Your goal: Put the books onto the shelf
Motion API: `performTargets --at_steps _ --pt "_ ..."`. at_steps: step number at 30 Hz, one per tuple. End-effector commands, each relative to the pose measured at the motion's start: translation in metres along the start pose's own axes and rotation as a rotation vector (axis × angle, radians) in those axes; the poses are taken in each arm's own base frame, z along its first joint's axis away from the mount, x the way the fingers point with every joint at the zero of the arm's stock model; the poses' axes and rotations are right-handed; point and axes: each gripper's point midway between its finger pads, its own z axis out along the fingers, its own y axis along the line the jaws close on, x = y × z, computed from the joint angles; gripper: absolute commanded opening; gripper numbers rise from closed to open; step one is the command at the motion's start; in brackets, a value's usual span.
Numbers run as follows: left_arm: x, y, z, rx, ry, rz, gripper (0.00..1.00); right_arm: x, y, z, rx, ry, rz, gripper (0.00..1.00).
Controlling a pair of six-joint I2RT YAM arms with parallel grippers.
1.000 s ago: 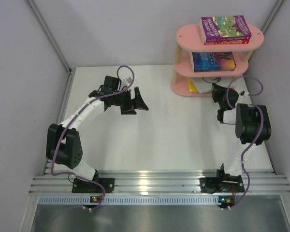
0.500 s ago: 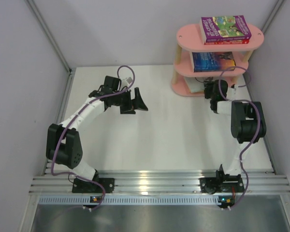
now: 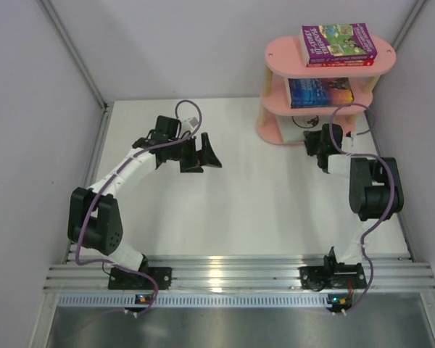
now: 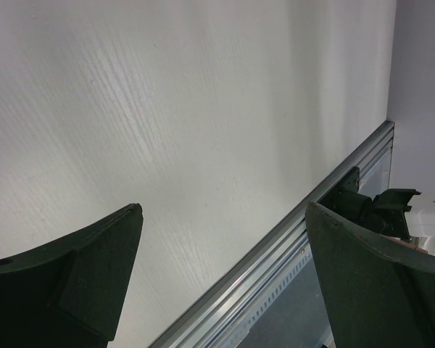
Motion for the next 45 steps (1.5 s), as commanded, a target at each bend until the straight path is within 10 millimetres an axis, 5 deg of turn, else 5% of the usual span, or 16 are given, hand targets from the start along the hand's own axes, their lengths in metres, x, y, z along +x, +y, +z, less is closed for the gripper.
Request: performTargets --at_steps 1,7,17,32,45 --pt "-0.01 -0.019 -0.012 0.059 -0.062 0.047 0.99 -0.006 0.03 -0.008 -0.127 -0.015 0.054 0.41" --pt "-0.011 -0.02 -0.016 0.053 -0.071 0.057 0.99 -0.005 0.027 -0.006 -0.147 -0.022 0.105 0.31" --pt "-0.012 -0.021 -0.016 0.054 -0.069 0.054 0.99 -0.014 0.02 -0.005 -0.163 -0.08 0.196 0.0" --pt "-0.011 -0.02 -0.017 0.041 -0.069 0.063 0.99 -0.028 0.013 -0.014 -0.127 -0.224 0.289 0.0" --pt "-0.009 -0.016 -0.015 0.031 -0.062 0.053 0.99 -0.015 0.047 -0.003 -0.169 -0.195 0.296 0.0"
